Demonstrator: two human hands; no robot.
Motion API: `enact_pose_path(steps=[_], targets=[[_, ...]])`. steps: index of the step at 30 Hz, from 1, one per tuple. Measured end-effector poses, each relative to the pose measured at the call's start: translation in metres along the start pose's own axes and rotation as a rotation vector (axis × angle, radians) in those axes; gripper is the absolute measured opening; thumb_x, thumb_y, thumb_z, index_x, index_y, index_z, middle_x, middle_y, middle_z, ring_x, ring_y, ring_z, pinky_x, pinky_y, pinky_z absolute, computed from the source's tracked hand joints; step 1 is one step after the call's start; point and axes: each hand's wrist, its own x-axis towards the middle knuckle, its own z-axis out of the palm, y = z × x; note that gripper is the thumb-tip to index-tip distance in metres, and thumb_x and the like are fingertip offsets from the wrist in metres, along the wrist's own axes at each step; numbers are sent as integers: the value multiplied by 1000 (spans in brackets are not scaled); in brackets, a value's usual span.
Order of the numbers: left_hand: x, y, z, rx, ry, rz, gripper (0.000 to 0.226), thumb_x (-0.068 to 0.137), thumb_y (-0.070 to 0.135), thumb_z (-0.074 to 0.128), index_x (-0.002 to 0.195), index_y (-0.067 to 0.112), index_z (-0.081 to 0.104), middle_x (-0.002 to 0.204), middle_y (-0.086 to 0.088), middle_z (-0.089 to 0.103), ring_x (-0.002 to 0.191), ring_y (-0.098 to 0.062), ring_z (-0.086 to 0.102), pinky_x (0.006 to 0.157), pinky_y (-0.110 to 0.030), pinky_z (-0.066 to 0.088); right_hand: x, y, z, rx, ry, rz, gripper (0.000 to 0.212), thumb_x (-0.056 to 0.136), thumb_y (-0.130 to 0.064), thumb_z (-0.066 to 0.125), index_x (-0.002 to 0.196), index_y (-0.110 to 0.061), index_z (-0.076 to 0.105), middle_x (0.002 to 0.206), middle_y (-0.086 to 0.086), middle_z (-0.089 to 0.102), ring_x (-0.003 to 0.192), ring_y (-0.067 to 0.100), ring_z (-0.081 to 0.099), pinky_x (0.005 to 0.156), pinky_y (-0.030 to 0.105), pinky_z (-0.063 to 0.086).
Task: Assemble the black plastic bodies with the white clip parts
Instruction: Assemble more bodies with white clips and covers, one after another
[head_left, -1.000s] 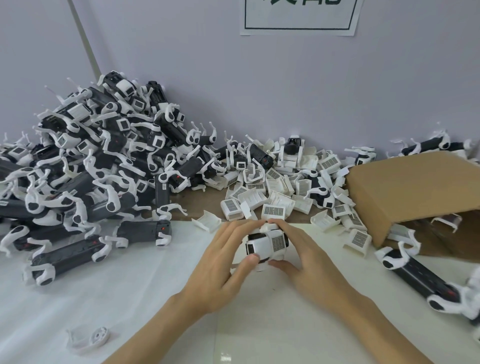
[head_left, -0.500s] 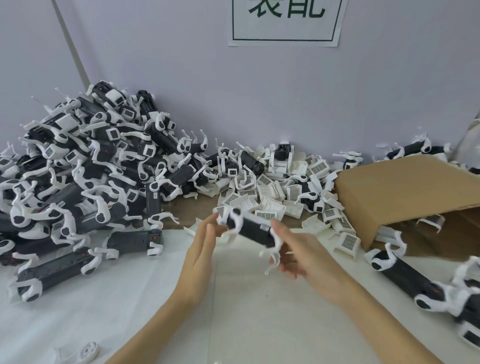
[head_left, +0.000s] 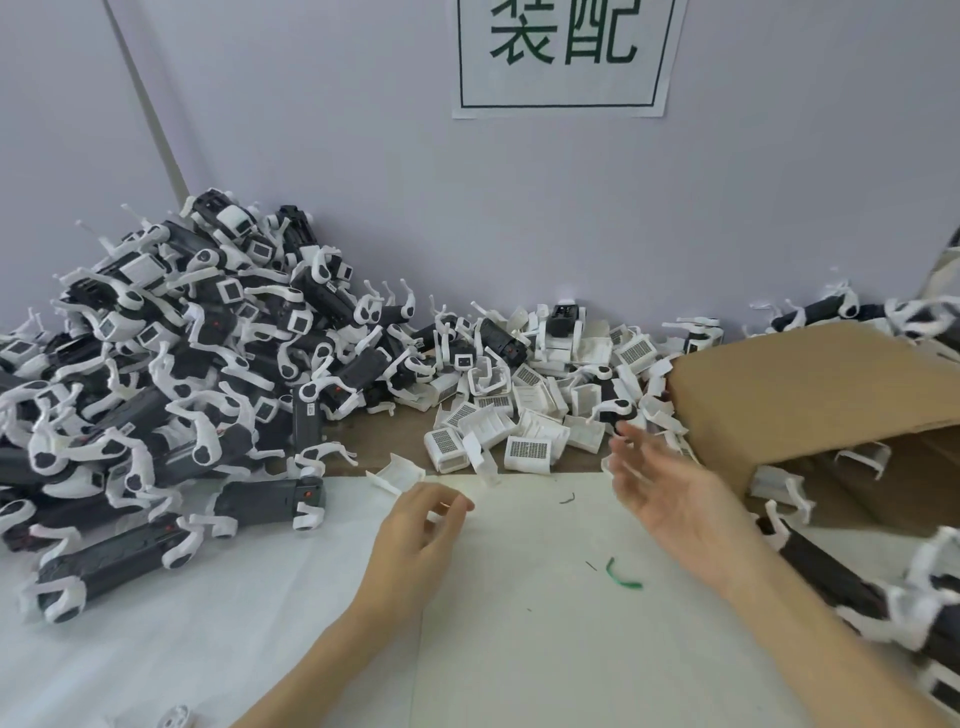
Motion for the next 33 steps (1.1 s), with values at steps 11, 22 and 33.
enact_pose_path(steps=[11, 22, 33], targets=[[135, 8, -5, 934, 73, 231, 43, 107, 33, 53, 142, 10, 51, 149, -15, 44, 136, -34, 41, 116, -41, 35, 1, 32, -4, 65, -26, 152, 34, 95, -19, 59, 118, 0, 76, 99, 16, 70, 80, 25, 69, 67, 30, 62], [206, -4, -10, 1604, 22, 251, 36, 104, 23, 59, 138, 11, 54, 142, -7, 56, 134, -29, 48, 109, -38, 41, 0, 30, -7, 54, -33, 149, 37, 89, -26, 65, 114, -2, 78, 96, 16, 69, 78, 25, 65, 69, 33, 59], [130, 38, -36, 670, 427, 541, 15, 108, 9, 56, 117, -1, 62, 106, -12, 66, 94, -26, 61, 71, -36, 54, -4, 31, -3, 35, -10, 128, 45, 84, -26, 69, 119, 2, 75, 93, 16, 67, 75, 25, 65, 68, 32, 58]])
